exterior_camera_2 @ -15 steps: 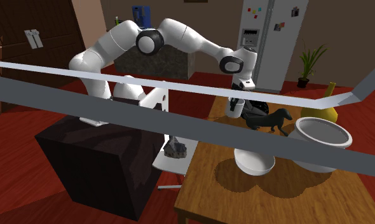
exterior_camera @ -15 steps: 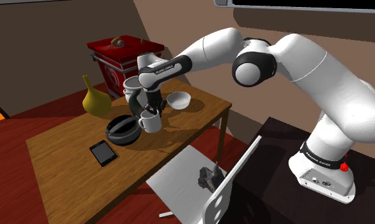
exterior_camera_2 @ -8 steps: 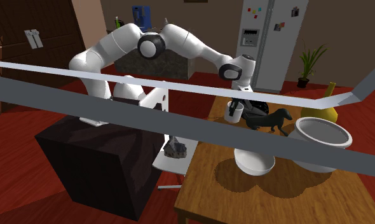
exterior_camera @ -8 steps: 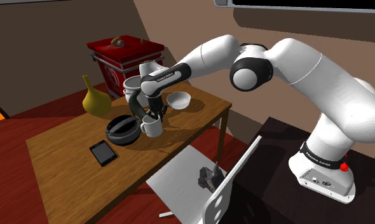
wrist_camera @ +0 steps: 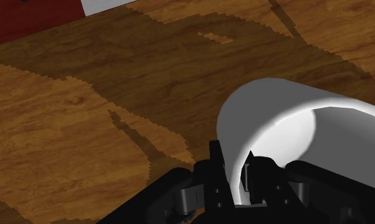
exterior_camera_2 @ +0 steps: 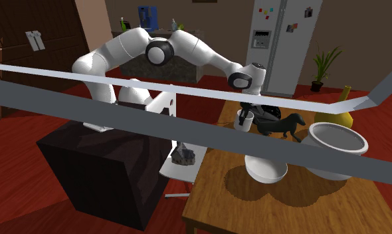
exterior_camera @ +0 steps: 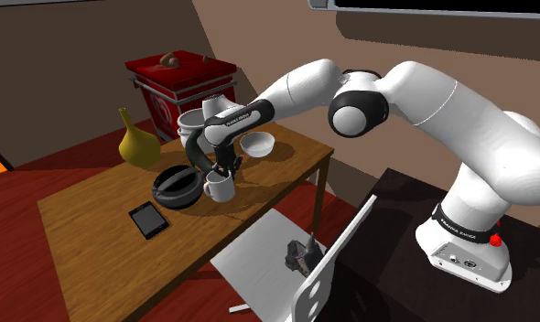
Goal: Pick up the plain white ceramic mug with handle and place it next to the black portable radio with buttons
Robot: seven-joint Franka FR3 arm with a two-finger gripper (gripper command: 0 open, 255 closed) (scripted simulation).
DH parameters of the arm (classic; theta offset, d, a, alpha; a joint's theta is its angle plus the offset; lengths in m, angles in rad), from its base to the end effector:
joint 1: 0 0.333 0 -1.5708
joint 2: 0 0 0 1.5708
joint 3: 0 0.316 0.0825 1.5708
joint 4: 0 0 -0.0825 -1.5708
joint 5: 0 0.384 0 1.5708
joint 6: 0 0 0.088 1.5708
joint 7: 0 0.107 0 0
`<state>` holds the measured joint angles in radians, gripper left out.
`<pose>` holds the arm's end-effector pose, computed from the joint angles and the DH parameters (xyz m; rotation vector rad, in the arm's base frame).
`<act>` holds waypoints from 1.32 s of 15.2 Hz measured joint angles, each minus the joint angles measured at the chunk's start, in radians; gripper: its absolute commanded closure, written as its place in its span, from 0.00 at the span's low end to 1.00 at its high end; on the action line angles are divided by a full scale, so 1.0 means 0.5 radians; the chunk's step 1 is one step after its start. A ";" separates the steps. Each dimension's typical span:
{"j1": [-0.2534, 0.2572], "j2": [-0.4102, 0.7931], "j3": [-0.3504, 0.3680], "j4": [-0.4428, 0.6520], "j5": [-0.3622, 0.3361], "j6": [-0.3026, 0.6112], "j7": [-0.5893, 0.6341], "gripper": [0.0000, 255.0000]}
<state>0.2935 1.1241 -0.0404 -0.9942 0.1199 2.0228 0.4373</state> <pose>0.7399 0.2099 0.1512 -3.0861 0.3416 0.1742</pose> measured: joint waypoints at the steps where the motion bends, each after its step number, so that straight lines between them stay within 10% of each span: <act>1: 0.000 0.001 0.000 0.001 0.000 0.000 0.000 1.00; 3: 0.000 0.003 0.000 0.002 0.000 0.001 0.000 1.00; 4: 0.000 0.002 0.000 0.002 0.000 0.001 0.000 0.00; 20: -0.009 -0.122 -0.006 0.037 -0.006 -0.157 0.003 0.00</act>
<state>0.2891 1.0631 -0.0435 -0.9757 0.1168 1.9441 0.4390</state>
